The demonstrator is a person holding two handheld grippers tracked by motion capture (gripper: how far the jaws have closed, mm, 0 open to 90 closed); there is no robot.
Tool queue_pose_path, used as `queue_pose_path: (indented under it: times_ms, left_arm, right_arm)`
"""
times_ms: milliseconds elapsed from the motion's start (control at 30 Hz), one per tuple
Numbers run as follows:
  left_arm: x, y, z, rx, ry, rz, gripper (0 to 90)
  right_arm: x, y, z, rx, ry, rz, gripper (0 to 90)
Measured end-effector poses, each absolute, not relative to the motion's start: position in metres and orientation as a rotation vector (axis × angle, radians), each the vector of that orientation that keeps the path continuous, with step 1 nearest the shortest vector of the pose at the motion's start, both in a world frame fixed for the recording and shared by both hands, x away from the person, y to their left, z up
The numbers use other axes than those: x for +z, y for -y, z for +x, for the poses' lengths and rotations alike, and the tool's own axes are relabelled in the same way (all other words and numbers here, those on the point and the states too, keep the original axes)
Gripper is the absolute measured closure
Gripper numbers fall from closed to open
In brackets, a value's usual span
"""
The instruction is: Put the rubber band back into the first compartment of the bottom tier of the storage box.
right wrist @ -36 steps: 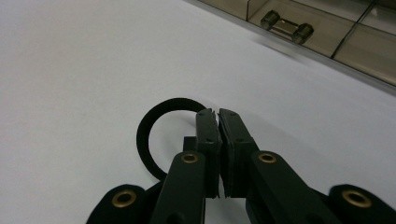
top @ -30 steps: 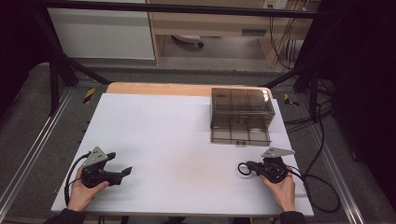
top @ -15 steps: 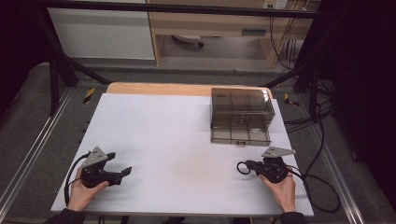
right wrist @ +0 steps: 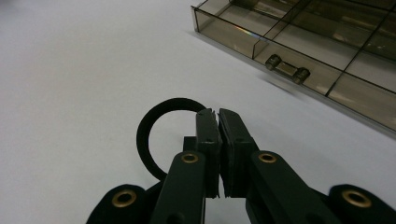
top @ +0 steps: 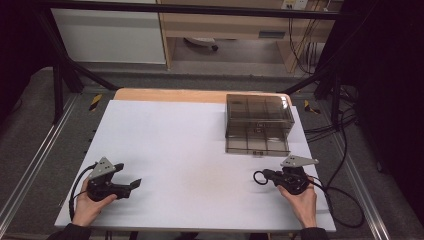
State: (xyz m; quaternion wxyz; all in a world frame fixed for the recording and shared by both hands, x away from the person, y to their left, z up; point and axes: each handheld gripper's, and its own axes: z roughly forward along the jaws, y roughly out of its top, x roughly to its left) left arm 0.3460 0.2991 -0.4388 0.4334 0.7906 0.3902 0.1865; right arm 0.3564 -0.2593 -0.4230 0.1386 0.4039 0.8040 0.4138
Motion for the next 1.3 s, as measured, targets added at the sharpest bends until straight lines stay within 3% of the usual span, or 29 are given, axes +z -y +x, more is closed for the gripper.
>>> queue_pose_path:
  times_ms: [1300]
  left_arm:
    - [-0.439, -0.299, 0.346, 0.469, -0.975, 1.972, 8.9]
  right_arm:
    - [-0.403, 0.250, 0.368, 1.178, -2.276, 1.158, 88.0]
